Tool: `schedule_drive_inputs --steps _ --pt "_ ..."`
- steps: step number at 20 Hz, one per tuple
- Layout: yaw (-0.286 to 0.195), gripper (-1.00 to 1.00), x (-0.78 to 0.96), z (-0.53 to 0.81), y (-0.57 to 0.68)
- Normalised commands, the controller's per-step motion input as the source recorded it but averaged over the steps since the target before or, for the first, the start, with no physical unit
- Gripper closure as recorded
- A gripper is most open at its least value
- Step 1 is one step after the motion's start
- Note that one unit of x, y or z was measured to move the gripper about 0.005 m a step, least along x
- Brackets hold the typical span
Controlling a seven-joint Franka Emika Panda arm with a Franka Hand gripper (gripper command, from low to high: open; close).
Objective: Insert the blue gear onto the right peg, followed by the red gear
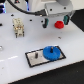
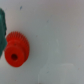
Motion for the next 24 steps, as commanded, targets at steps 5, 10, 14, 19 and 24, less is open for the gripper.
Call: schedule_drive_inputs --steps 5,10,14,19,24 --pt "0.0 -1.0 -0.38 -0.05 0.46" --pt "0.0 -1.0 -0.36 -0.2 0.32" --pt "0.0 -1.0 -0.35 -0.37 0.2" --pt "0.0 -1.0 -0.37 -0.38 0.05" --pt "0.0 -1.0 -0.39 -0.39 -0.02"
